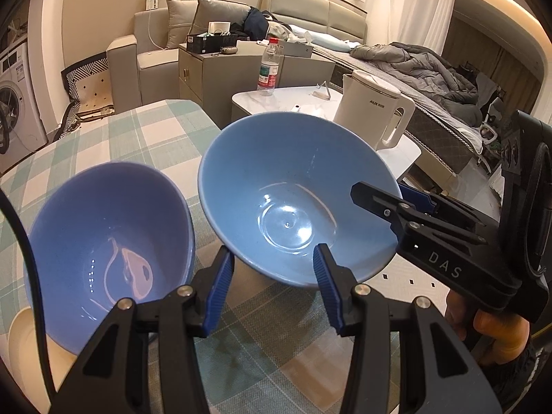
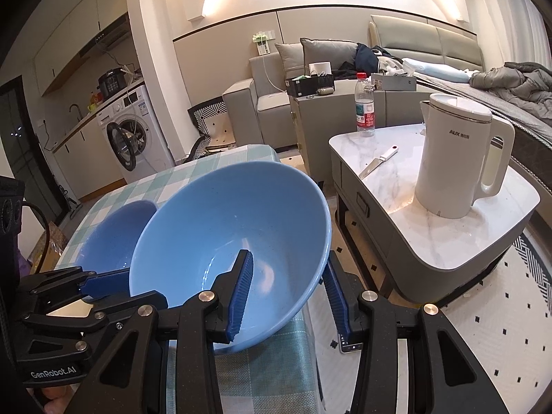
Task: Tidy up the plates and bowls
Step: 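Lift the light blue bowl with both grippers and carry it over the nested blue bowls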
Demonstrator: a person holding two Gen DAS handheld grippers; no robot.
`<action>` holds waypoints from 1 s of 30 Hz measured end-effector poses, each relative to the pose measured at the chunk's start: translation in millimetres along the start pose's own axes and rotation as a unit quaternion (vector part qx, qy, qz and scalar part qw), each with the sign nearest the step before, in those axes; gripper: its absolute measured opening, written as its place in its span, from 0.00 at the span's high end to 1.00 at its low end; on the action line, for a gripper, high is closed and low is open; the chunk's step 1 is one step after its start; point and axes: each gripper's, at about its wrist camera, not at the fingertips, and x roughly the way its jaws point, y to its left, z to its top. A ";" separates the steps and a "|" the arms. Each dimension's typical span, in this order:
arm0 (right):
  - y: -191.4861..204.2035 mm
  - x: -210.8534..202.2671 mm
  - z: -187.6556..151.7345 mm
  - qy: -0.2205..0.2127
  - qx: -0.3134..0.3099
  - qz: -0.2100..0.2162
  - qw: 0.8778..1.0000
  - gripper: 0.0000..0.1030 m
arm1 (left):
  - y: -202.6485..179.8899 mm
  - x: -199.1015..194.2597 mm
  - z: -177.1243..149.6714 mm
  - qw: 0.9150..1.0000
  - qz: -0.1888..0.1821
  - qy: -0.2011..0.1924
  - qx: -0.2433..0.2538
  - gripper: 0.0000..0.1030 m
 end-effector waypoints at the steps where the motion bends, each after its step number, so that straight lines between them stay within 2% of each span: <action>1: 0.7 -2.0 0.4 -0.002 -0.001 0.000 1.000 0.58 | -0.3 -1.2 0.5 1.000 0.000 -0.001 0.001 0.55; 30: 40.7 -47.3 11.9 -0.056 -0.037 0.014 0.998 0.58 | 12.8 -40.1 7.3 0.999 0.013 -0.040 0.005 0.55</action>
